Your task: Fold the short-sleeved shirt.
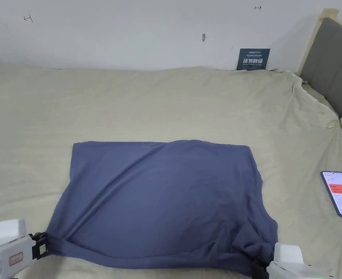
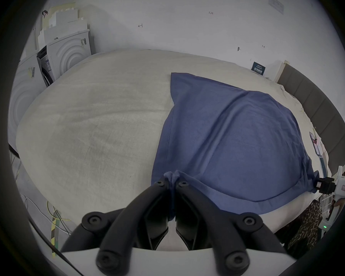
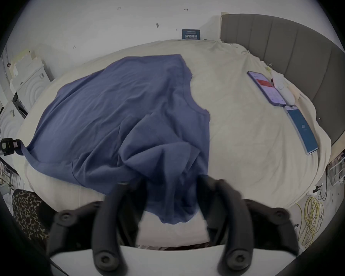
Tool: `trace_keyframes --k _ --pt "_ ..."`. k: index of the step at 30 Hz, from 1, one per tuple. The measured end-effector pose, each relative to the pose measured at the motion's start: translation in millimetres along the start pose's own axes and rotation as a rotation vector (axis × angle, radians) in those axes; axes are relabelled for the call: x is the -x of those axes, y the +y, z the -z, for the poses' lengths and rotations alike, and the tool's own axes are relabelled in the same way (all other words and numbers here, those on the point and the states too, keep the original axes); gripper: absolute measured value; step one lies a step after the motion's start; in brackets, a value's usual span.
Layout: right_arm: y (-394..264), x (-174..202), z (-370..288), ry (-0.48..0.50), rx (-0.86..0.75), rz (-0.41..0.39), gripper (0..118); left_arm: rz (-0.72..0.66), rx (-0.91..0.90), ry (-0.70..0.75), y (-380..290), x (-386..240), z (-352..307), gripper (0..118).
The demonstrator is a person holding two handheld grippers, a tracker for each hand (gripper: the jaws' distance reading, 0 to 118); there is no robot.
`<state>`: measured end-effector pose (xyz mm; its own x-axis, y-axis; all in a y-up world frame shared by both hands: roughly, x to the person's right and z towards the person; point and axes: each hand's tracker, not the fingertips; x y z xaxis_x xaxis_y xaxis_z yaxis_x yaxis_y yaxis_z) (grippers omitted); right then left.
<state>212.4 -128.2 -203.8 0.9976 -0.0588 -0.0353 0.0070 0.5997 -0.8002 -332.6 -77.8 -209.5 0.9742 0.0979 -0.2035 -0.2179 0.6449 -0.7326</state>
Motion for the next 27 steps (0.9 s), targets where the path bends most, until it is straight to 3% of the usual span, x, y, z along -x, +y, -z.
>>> trace_keyframes --k 1,2,9,16,27 --pt "0 -1 1 0.014 0.011 0.006 29 -0.002 0.001 0.001 0 0 0 3" --pt "-1 -1 1 0.013 0.008 0.009 3 -0.005 0.001 0.003 -1 1 1 3" --pt "17 -5 -27 0.047 -0.083 0.032 1 -0.041 -0.022 0.002 4 6 0 3" --pt "81 -10 -38 0.086 -0.186 0.069 1 -0.057 -0.095 -0.015 44 7 4 3" --pt "174 -8 36 0.051 -0.157 0.010 1 0.055 -0.116 0.014 118 -20 70 3"
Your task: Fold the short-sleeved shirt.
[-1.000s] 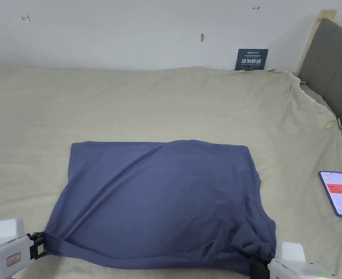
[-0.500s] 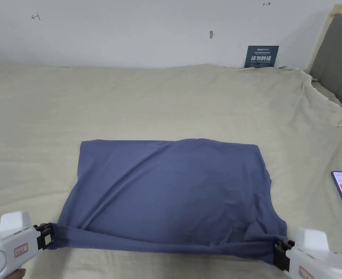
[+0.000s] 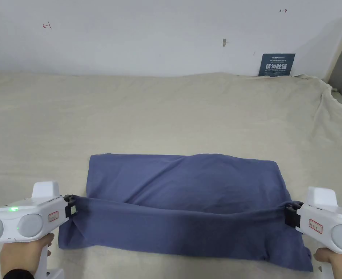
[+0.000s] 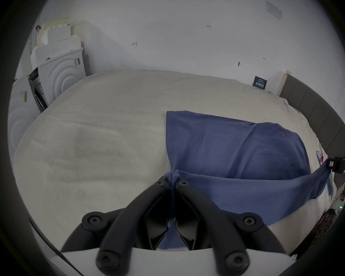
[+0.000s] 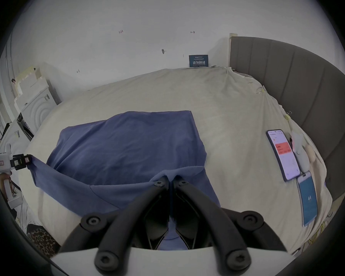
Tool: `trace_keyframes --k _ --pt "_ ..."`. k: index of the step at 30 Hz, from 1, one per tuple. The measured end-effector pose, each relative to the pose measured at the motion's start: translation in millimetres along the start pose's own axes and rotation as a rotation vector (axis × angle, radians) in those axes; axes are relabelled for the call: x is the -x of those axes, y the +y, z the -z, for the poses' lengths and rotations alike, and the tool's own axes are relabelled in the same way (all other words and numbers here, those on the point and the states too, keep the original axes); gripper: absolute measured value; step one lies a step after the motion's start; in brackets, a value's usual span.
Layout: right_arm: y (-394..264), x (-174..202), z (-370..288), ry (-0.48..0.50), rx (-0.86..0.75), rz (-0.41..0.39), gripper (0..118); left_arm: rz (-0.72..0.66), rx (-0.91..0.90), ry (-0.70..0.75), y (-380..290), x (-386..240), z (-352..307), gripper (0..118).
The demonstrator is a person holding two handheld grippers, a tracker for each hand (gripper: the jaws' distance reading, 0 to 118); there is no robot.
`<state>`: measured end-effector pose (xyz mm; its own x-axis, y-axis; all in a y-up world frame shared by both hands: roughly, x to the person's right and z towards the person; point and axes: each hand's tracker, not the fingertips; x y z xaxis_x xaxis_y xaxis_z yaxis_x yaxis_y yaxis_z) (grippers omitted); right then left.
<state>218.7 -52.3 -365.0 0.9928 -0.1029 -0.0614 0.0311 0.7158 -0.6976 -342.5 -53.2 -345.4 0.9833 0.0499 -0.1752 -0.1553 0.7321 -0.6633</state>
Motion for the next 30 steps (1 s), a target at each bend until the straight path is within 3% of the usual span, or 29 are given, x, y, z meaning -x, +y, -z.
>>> trace_keyframes --k 9,17,19,22,23,26,30 --pt "6 -7 84 -0.044 0.148 -0.007 1 0.049 0.132 0.053 -6 -4 78 3" --pt "-11 -5 105 -0.092 0.211 -0.002 3 0.048 0.181 0.076 -11 -9 90 6" --pt "-7 -3 98 -0.095 0.206 -0.002 15 -0.013 0.207 0.048 -3 -7 86 22" --pt "6 5 67 -0.118 0.112 -0.036 72 -0.085 0.190 0.007 10 -5 67 76" --pt "11 7 53 -0.115 0.069 -0.042 81 -0.099 0.162 0.000 15 -5 57 95" --pt "24 14 6 -0.108 -0.072 -0.056 80 -0.095 0.009 -0.024 27 -13 12 101" --pt "31 23 -59 -0.080 -0.238 -0.070 80 -0.062 -0.148 -0.010 34 -21 -45 101"
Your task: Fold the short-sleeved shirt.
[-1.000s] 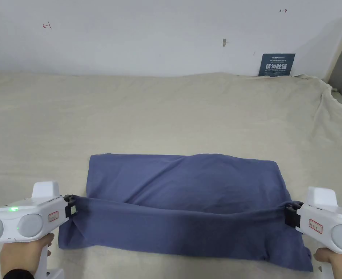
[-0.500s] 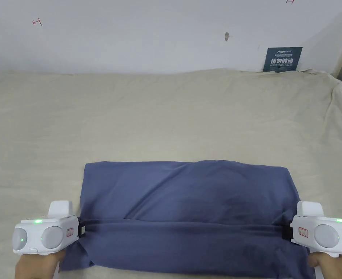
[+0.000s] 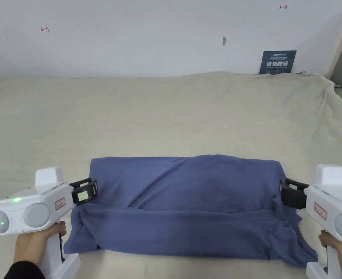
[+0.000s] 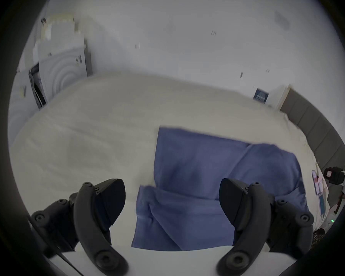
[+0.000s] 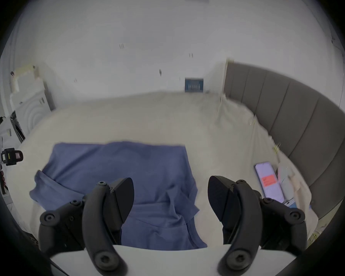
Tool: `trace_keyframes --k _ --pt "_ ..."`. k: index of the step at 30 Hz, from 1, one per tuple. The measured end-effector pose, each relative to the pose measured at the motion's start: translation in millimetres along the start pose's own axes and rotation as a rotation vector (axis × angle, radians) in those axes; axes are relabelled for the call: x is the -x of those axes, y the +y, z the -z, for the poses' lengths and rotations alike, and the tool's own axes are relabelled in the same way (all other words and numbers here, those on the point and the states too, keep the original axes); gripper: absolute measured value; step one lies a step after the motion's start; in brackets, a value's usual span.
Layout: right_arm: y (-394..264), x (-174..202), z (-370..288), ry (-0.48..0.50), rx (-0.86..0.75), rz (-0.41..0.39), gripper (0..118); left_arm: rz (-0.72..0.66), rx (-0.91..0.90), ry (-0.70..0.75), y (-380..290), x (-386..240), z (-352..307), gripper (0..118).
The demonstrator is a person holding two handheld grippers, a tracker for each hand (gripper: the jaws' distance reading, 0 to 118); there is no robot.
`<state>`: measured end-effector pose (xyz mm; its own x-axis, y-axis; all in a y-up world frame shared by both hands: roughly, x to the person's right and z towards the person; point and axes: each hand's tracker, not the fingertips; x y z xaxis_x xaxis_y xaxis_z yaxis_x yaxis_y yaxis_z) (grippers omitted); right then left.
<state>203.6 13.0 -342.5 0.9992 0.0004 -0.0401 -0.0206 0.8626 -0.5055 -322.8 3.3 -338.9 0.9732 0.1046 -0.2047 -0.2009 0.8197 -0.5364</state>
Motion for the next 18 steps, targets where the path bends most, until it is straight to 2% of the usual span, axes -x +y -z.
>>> trace_keyframes --k 6,7,10,12,13,14,15,17,18 --pt "-4 10 -73 -0.017 -0.167 -0.027 80 0.029 -0.109 0.021 -15 -9 -59 99" --pt "-6 13 -82 -0.024 -0.184 -0.033 80 0.039 -0.121 0.029 -21 -10 -66 95" --pt "-19 17 -100 -0.033 -0.204 -0.041 75 0.078 -0.170 0.033 -39 -11 -84 71" --pt "-28 19 -106 -0.039 -0.221 -0.034 61 0.090 -0.184 0.019 -50 -11 -94 37" --pt "-32 20 -109 -0.038 -0.225 -0.032 48 0.096 -0.195 0.010 -55 -11 -97 16" --pt "-35 21 -111 -0.039 -0.226 -0.032 21 0.095 -0.200 -0.005 -60 -11 -100 0" --pt "-38 22 -111 -0.040 -0.226 -0.032 0 0.091 -0.194 -0.005 -65 -10 -101 0" --pt "-46 24 -115 -0.041 -0.230 -0.034 0 0.102 -0.204 -0.016 -73 -12 -103 0" --pt "-46 23 -116 -0.011 -0.217 -0.035 0 0.114 -0.206 -0.001 -76 -14 -105 0"
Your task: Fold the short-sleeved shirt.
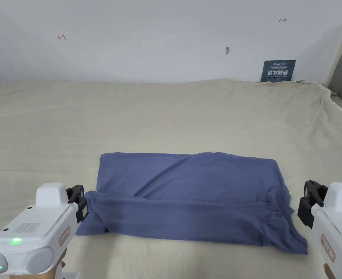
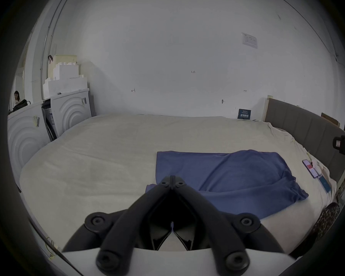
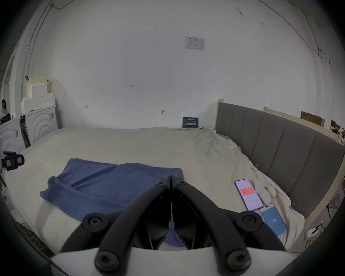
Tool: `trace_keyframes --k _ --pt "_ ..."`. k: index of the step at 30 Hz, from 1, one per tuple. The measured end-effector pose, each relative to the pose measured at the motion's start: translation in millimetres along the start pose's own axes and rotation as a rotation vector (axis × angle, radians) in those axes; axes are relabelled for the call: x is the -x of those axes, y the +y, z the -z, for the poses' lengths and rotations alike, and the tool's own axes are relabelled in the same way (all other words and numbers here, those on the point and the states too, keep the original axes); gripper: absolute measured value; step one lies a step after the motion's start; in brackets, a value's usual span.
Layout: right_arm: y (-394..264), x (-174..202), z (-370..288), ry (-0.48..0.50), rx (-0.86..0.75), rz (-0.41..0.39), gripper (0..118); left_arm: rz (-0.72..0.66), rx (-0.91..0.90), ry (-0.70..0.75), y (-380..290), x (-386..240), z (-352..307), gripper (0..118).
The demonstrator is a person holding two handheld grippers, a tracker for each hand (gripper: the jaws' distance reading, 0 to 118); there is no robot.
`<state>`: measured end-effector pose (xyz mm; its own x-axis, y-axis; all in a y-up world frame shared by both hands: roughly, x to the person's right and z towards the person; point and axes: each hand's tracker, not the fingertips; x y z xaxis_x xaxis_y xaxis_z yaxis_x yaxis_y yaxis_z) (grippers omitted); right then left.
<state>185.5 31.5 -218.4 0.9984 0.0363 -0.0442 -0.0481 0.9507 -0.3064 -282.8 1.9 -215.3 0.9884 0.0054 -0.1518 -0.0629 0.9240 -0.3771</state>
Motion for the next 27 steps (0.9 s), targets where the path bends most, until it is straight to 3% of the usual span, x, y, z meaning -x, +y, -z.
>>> trace_keyframes --k 9,18,21,22,23,24,27 --pt "4 -2 2 -0.008 -0.003 0.007 0 -0.026 0.086 -0.036 3 8 13 0" --pt "1 -5 12 -0.012 0.025 0.005 0 -0.059 0.331 -0.046 1 29 70 0" --pt "-1 -5 17 -0.013 0.040 0.005 0 -0.111 0.436 -0.037 -8 42 99 20" --pt "-2 -4 18 -0.013 0.045 0.004 0 -0.132 0.461 -0.033 -12 46 108 36" --pt "-2 -4 21 -0.014 0.050 0.004 0 -0.145 0.494 -0.016 -16 50 116 62" --pt "-3 -4 23 -0.014 0.057 0.003 0 -0.151 0.529 -0.011 -21 52 124 75" --pt "-7 -5 29 -0.014 0.074 0.006 0 -0.145 0.612 0.002 -37 56 143 81"
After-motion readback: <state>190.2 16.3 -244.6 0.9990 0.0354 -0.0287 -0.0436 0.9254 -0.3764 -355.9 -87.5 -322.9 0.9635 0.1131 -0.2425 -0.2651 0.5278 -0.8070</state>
